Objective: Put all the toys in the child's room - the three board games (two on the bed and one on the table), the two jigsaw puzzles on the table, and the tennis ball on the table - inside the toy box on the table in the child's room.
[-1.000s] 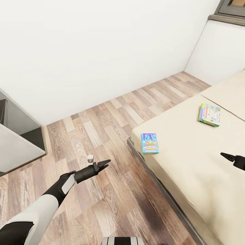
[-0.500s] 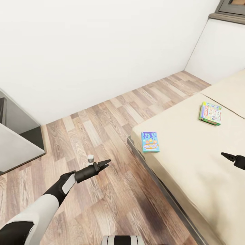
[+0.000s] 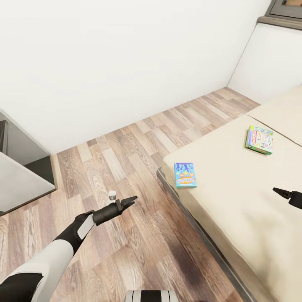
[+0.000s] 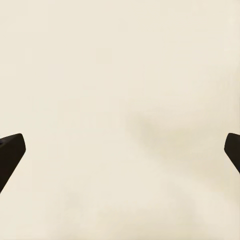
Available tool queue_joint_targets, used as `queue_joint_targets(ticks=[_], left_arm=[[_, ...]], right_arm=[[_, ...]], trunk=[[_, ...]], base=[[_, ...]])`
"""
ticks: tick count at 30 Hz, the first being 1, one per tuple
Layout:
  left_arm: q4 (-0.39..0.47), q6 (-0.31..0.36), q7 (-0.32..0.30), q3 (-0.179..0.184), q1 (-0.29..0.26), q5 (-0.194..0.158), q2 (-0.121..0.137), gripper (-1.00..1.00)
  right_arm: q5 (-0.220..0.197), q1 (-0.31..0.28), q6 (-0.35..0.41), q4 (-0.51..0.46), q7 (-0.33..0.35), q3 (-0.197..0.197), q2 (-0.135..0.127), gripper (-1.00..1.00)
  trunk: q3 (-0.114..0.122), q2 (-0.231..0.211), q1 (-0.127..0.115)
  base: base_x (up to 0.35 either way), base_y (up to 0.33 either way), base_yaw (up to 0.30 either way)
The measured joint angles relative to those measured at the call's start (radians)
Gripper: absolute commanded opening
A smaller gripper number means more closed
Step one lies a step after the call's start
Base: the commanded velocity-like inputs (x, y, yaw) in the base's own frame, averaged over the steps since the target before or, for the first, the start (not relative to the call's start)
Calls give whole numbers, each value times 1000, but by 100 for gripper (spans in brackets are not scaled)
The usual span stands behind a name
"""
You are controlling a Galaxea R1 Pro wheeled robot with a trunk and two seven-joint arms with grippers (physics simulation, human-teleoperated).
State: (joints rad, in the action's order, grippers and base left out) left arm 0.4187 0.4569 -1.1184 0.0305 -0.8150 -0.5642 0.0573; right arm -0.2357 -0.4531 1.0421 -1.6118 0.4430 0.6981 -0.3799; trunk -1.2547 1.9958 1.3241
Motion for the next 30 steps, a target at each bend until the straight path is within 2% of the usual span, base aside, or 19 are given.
queue_joint_targets(ticks=[14, 22, 30], left_arm=[[0, -42, -90, 0, -1, -1, -3, 100], [0, -48, -105, 0, -1, -1, -3, 100], [0, -48, -109, 0, -1, -1, -3, 100]], right_arm=[[-1, 0, 0, 0, 0, 0, 0, 100], [-2, 1, 0, 0, 1, 0, 1, 100], [-2, 1, 0, 0, 1, 0, 4, 100]], trunk=[[0, 0, 0], [0, 0, 0], [0, 0, 0]], base=[[0, 0, -49], [0, 0, -170], [0, 0, -69]])
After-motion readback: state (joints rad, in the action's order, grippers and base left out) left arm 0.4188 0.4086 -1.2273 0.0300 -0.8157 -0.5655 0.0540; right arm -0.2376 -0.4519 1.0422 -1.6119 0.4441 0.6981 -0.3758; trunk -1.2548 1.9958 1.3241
